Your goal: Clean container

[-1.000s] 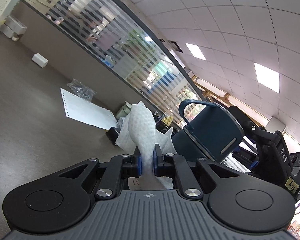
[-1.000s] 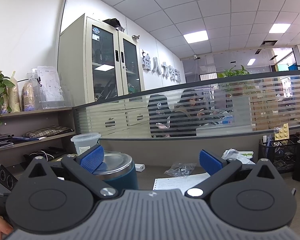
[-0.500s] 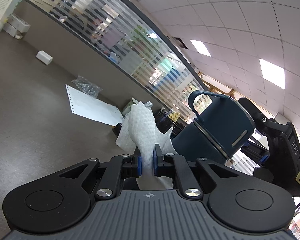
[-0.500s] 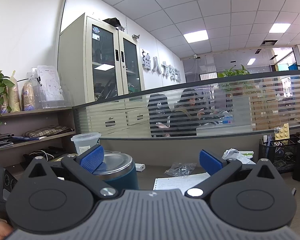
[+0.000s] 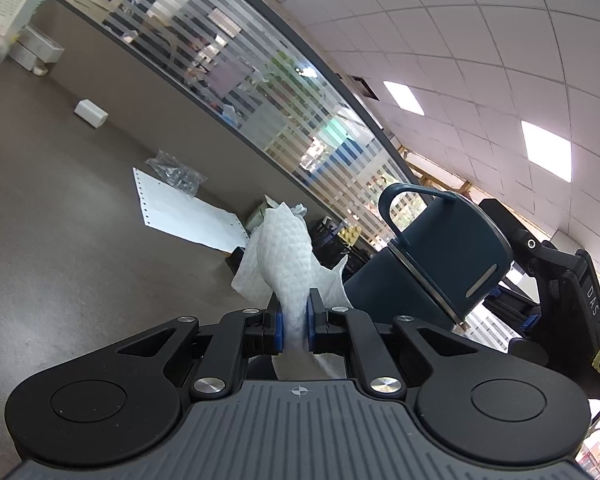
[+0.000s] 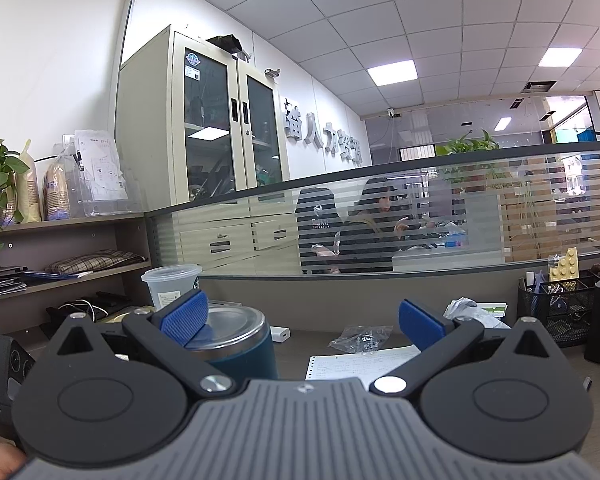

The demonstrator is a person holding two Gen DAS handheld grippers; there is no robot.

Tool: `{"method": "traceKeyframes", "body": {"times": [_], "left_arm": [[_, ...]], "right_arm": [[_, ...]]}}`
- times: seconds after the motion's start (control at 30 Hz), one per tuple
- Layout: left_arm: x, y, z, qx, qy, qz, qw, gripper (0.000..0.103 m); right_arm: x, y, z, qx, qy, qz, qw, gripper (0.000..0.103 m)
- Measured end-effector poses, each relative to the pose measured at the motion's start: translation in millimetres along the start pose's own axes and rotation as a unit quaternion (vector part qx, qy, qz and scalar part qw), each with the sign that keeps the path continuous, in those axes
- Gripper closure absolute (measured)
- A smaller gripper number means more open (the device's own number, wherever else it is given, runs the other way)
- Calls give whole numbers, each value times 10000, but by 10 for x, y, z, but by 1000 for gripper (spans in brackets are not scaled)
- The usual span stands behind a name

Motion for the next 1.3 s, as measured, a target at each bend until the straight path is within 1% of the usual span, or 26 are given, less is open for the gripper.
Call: {"method": "traceKeyframes", "body": {"times": [0.2,0.9,1.03,1.2,1.3], "left_arm": [[61,-54,7,10,-229,-205,9995,90],[-121,-183,235,-322,-25,-474,9984,90],[-95,-146,217,-288,-24,-497,9983,91],[3,-36,118,-121,-146,-463,9987,91],[25,-28,104,-101,-191,-458,9987,91]], "right_arm": [[-8,-20,-22,-4,17,0,10000,0],[-30,-83,-32,-1,-27,-34,10000,0],[-40,-92,-27,0,-21,-47,10000,0],[-40,-54,1,6,-20,-49,10000,0],[-22,-57,-7,8,-25,-47,10000,0]]}}
Point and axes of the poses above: each gripper's, at about its wrist camera, not at the fingertips, and y roughly against the way its jaws point, x to its right, z to its underside, the point moved 6 cm from there along -y, roughly the way its jaws point, and after that the axes turned 12 degrees about -y, right-handed, at the moved point
